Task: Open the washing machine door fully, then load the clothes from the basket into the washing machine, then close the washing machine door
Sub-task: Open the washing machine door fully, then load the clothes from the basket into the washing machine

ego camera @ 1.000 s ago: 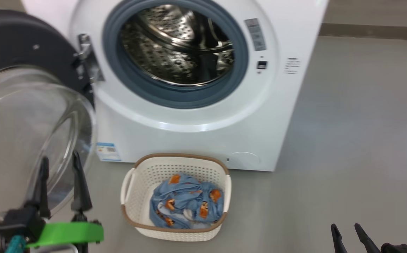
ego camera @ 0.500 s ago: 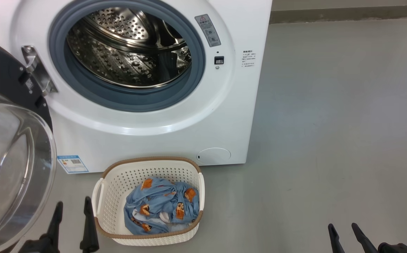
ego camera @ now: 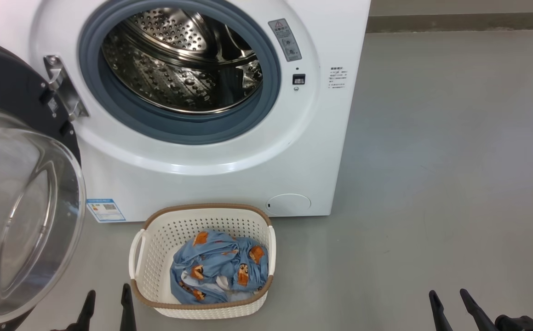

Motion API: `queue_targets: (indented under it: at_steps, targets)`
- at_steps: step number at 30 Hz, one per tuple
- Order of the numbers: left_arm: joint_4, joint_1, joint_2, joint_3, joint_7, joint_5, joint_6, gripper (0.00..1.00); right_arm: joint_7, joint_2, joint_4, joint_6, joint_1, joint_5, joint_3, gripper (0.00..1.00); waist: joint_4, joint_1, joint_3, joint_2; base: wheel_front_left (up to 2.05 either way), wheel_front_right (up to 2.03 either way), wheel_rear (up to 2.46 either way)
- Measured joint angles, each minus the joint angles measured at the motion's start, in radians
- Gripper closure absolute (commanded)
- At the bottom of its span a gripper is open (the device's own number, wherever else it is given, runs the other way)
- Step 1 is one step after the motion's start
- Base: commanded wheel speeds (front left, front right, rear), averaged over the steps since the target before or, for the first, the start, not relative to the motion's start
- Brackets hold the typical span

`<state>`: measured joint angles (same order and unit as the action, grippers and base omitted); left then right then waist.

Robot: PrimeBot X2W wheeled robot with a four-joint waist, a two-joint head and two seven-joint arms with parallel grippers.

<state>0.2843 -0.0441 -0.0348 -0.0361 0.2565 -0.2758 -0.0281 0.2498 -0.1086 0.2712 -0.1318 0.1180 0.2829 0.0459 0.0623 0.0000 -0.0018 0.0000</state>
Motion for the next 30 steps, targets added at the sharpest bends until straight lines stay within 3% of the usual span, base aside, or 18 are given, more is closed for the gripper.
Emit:
queue_targets:
  at_steps: [30]
  targets:
    - [0.075, -0.014, 0.0, -0.029, 0.0, -0.031, 0.035, 0.0, 0.0, -0.012, -0.007, 0.0, -0.001, 0.0, 0.0, 0.0, 0.075, 0.0, -0.012, 0.0, 0.0, 0.0, 0.0]
